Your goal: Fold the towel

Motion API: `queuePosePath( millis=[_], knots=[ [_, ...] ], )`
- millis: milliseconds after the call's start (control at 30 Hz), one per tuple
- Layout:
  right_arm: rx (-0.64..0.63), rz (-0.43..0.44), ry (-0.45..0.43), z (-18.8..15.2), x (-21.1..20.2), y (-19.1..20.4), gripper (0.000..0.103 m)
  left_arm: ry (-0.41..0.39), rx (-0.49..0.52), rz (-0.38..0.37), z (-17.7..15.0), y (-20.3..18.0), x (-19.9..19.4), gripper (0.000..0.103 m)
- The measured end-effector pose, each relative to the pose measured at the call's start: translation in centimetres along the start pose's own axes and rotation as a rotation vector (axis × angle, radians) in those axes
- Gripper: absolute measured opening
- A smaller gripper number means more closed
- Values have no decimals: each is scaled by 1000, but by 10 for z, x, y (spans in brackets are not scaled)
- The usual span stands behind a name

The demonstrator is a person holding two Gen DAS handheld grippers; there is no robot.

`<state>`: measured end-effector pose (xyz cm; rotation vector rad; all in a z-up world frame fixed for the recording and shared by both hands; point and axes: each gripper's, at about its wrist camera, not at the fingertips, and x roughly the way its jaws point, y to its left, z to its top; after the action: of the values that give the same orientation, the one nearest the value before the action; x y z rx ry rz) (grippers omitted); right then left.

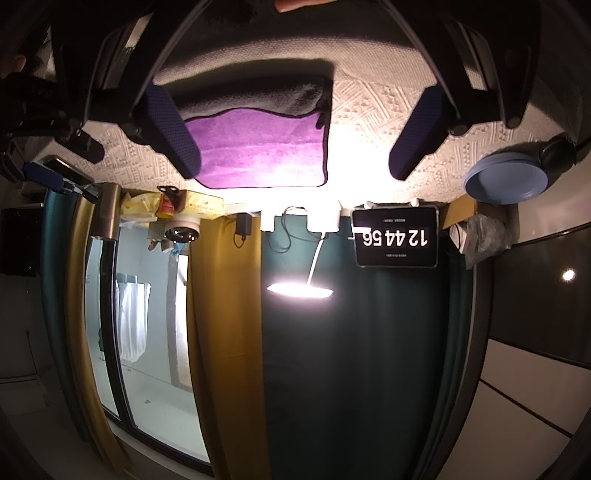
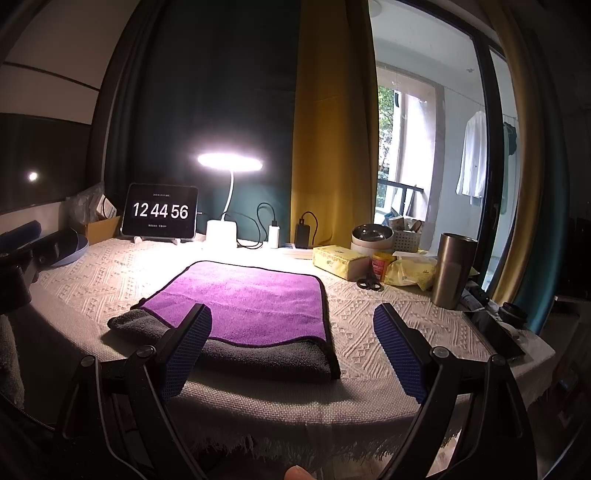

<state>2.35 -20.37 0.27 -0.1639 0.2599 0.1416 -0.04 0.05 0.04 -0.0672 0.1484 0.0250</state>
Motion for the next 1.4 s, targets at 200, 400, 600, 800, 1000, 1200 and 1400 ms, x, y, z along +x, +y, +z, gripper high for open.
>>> queuePosePath(
  millis=[200,400,600,800,1000,1200,1400],
  knots=[
    [0,0,-1,0,0,0,91,0,0,1,0,0,0,102],
    [0,-1,0,0,-1,0,91,0,1,0,0,0,0,102],
    [1,0,0,0,0,0,91,0,1,0,0,0,0,102],
    [2,0,0,0,1,0,91,1,1,0,0,0,0,102],
    [1,0,1,0,0,0,91,2,1,0,-1,0,0,102],
    [2,1,2,0,1,0,91,5,1,-1,-1,1,1,102],
    [5,2,4,0,1,0,91,9,2,-2,-3,1,1,102]
  ],
)
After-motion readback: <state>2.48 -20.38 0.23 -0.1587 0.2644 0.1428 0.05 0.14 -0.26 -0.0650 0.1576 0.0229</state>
